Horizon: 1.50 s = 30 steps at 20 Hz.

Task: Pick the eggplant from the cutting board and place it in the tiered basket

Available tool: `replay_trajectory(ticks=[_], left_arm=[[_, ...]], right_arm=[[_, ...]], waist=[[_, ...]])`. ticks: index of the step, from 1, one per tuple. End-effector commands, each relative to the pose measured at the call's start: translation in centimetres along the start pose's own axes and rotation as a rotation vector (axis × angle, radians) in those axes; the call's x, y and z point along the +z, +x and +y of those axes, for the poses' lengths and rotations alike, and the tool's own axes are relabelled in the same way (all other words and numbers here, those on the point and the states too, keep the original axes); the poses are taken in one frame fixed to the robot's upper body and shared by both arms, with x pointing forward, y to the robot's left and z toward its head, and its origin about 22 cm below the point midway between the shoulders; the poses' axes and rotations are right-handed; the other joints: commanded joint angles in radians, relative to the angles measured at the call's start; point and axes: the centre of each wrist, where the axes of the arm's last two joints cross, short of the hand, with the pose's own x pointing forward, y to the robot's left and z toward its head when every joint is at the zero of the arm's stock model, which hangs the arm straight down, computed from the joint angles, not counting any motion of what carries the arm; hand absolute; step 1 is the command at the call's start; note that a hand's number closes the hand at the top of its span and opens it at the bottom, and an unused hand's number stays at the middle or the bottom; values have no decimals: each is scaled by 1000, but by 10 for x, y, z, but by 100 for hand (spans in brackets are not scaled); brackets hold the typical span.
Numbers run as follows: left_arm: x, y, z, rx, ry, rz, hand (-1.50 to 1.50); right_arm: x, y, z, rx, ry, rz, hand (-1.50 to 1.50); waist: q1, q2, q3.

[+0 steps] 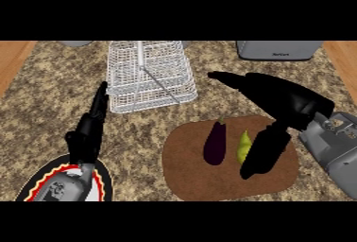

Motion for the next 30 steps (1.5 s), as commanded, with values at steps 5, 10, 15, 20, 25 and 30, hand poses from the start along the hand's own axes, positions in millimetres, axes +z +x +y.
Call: replay_trajectory(ticks=[5, 10, 15, 20, 25, 30], left_arm=[[-7, 8, 8, 5, -11, -39, 0], [7, -9, 16, 12, -1, -22, 0], [-2, 11, -14, -3, -3, -39, 0], [11, -4, -14, 0, 17, -34, 0], [6, 2, -10, 1, 6, -23, 0], [-13, -4, 22, 9, 2, -39, 0]], right_arm=[[-17, 5, 9, 88, 92, 157, -150], [-11, -6, 16, 148, 68, 193, -150], [-8, -8, 24, 208, 74, 221, -150], [-16, -23, 18, 256, 106, 169, -150], [-16, 1, 45, 346, 82, 128, -150], [-38, -20, 53, 335, 31, 228, -150]], waist=[[-6, 0, 1], [-7, 0, 1], [-12, -1, 2], [-6, 1, 2], [-9, -1, 2], [-9, 2, 1]])
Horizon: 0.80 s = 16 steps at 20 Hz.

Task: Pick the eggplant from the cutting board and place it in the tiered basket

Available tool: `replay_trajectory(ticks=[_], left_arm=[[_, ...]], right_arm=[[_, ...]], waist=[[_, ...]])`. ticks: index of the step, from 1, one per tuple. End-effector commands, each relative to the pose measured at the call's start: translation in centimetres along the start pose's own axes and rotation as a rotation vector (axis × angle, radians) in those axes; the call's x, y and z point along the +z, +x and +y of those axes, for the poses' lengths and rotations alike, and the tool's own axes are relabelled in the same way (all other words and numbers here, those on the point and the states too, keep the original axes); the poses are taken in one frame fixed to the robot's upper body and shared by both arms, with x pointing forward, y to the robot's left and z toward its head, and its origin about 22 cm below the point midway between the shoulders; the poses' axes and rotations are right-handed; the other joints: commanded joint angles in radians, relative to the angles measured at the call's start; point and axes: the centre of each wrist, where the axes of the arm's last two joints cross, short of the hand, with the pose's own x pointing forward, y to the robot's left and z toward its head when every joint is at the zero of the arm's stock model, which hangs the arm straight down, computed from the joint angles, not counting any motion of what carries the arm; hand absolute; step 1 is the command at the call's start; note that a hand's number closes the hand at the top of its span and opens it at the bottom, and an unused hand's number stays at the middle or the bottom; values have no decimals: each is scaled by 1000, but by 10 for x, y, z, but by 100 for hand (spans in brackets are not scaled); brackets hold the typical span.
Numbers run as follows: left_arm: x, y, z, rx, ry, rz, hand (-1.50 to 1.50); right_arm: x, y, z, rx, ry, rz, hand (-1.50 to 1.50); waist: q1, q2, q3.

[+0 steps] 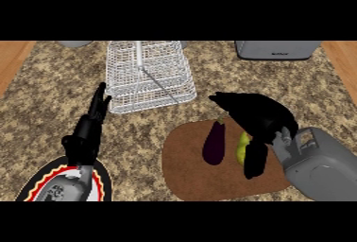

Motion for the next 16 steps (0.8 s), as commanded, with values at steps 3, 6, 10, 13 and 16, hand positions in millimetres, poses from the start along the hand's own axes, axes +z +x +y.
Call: replay_trajectory(ticks=[3, 6, 10, 13, 16], left_arm=[[-6, 4, 1, 8, -6, -16, 0], [-12, -3, -2, 2, -14, -15, 0], [8, -5, -10, 5, -3, -9, 0], [-7, 7, -5, 14, -7, -6, 0], [-14, 5, -19, 4, -3, -1, 0]], right_arm=[[-10, -14, 6, 2, -16, 118, -150], [-15, -31, -10, -24, -5, 108, -150], [-15, -23, 6, -53, 13, 110, -150], [-16, -32, 30, -53, 27, 87, -150], [-23, -41, 28, -74, 27, 65, -150]], waist=[[-3, 1, 0], [-3, 2, 0], [-3, 1, 0], [-5, 1, 0], [-6, 1, 0]])
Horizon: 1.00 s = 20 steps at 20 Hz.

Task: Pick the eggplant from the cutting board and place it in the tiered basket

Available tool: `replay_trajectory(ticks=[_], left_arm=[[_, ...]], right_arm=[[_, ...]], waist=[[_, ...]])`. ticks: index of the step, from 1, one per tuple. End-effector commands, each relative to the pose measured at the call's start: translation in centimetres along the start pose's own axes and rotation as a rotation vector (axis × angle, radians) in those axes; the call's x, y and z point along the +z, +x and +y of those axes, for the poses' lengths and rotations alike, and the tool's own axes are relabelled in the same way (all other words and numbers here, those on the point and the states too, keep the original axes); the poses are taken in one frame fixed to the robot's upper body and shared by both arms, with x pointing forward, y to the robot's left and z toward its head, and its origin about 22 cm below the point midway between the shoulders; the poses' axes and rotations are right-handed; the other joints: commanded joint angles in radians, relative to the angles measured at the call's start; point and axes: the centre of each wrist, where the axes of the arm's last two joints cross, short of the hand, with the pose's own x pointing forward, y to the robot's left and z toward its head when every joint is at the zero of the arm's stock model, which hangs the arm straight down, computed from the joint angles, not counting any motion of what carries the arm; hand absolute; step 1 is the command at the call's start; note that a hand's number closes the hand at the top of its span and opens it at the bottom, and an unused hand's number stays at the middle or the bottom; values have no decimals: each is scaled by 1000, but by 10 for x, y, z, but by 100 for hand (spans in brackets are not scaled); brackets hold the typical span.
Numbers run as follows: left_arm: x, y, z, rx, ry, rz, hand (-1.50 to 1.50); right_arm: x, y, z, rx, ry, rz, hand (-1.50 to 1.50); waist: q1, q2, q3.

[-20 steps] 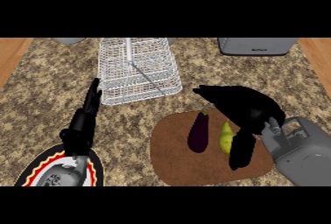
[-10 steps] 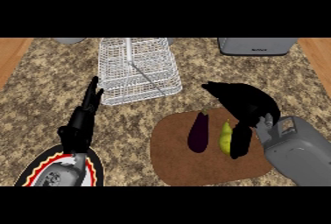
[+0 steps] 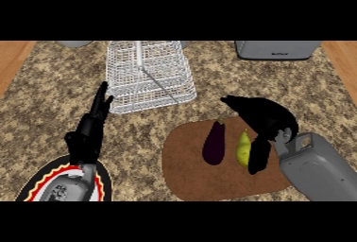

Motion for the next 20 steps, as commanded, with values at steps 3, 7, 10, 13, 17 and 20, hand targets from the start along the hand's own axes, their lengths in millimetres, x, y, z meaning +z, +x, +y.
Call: replay_trajectory(ticks=[3, 7, 10, 13, 17, 20], left_arm=[[-18, 14, -5, 2, -5, -34, 0], [-1, -2, 6, -15, -30, -44, 0], [-3, -2, -2, 5, -9, -28, 0], [-5, 3, -1, -14, -15, -45, 0], [9, 0, -1, 6, -25, -28, 0], [1, 2, 13, -6, 16, -34, 0]], right_arm=[[-5, 3, 14, -19, 31, -39, -150], [-19, 16, 19, -2, 43, -41, -150], [-24, -1, 13, -35, 46, -42, -150], [-37, 17, 8, -35, 63, -23, -150], [-30, 33, 27, -1, 72, -18, -150], [-52, 14, 19, -12, 74, 8, -150]], waist=[[-5, 2, 0], [-2, 1, 0], [-2, 2, 0], [1, 2, 0], [-1, 1, 0], [2, 2, 0]])
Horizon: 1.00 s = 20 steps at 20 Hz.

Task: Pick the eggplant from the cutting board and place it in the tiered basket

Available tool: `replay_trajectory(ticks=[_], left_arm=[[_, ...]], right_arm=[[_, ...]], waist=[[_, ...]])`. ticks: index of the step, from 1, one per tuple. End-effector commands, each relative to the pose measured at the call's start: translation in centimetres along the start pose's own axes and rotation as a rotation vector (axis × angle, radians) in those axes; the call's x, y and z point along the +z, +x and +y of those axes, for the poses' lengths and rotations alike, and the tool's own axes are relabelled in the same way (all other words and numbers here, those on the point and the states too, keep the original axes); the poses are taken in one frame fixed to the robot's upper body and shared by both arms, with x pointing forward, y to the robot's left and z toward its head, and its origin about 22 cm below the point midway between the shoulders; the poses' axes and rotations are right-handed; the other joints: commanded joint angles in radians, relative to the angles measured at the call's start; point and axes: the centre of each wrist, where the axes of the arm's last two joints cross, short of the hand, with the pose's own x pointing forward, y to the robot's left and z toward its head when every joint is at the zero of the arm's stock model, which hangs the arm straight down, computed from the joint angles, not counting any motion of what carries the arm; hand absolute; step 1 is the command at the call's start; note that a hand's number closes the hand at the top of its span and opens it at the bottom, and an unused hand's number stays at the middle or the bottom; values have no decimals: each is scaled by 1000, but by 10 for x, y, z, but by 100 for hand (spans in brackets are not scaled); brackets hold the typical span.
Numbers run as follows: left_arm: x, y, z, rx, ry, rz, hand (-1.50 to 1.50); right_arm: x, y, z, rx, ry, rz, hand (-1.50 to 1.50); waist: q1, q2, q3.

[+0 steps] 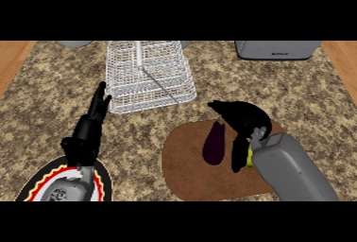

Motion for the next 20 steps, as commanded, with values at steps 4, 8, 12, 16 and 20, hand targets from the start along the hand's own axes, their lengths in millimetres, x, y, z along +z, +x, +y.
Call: replay_trajectory(ticks=[4, 8, 12, 16, 20], left_arm=[[0, -15, 8, -7, -11, 1, 0], [-8, 15, -9, -2, -4, -1, 0], [-19, 12, -19, -4, 0, -7, 0], [-1, 5, -13, -5, -15, 3, 0], [5, -8, -13, 3, -10, -3, 0]], right_arm=[[-11, -15, 20, 5, 10, 9, -150], [-13, -12, -4, -18, 27, 2, -150], [-30, -9, 32, -17, 34, 16, -150], [-7, 3, 33, -21, 13, 5, -150], [-45, 12, 34, -45, 19, 7, -150]], waist=[[-2, 1, -1], [-2, 1, -1], [-4, 2, -1], [-5, 0, -1], [0, 2, -1]])
